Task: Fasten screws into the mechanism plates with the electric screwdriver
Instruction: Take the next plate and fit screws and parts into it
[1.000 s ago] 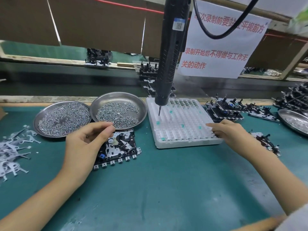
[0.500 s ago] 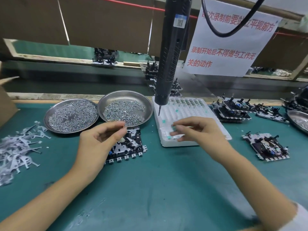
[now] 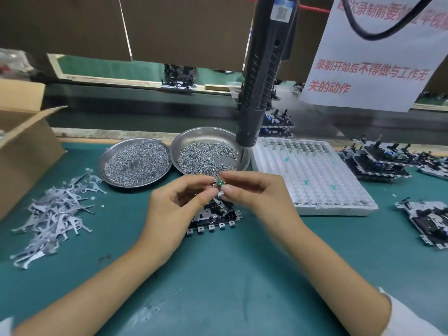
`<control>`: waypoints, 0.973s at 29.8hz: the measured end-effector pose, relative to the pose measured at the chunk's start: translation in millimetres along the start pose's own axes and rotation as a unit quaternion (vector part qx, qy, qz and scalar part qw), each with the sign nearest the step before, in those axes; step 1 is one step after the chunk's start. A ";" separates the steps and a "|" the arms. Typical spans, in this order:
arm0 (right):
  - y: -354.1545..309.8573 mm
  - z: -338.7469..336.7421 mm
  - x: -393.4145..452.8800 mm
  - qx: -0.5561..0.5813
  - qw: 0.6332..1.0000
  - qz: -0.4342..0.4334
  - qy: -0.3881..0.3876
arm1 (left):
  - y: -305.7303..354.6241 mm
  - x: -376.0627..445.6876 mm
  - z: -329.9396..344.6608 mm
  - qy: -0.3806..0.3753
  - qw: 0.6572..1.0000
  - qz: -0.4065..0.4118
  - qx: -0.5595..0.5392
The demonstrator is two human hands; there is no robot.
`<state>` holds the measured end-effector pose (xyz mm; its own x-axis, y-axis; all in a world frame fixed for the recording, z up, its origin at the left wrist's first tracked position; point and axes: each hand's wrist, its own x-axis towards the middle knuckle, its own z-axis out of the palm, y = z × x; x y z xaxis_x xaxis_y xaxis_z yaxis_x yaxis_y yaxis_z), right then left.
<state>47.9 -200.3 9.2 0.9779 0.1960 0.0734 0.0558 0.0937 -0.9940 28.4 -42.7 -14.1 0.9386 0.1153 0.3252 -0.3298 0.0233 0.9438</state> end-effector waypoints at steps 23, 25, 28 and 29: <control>4.2 -4.9 1.8 -0.064 0.997 -0.019 -0.049 | -2.4 1.3 -5.6 -0.024 0.988 0.068 0.137; 4.4 -5.7 1.6 -0.073 0.995 -0.028 -0.064 | -0.6 3.5 -7.5 -0.032 0.982 0.093 0.160; 4.5 -6.0 1.5 -0.092 0.992 -0.042 -0.078 | 0.9 5.2 -11.3 -0.046 0.975 0.113 0.188; 4.6 -5.4 1.2 -0.098 0.991 -0.047 -0.081 | 1.7 5.2 -12.7 -0.049 0.974 0.113 0.190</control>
<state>50.4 -204.9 4.3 0.9224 0.3506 0.1620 0.1981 -0.0694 -0.9777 31.4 -29.4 -11.5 0.8578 -0.0202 0.5136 -0.4848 -0.3637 0.7954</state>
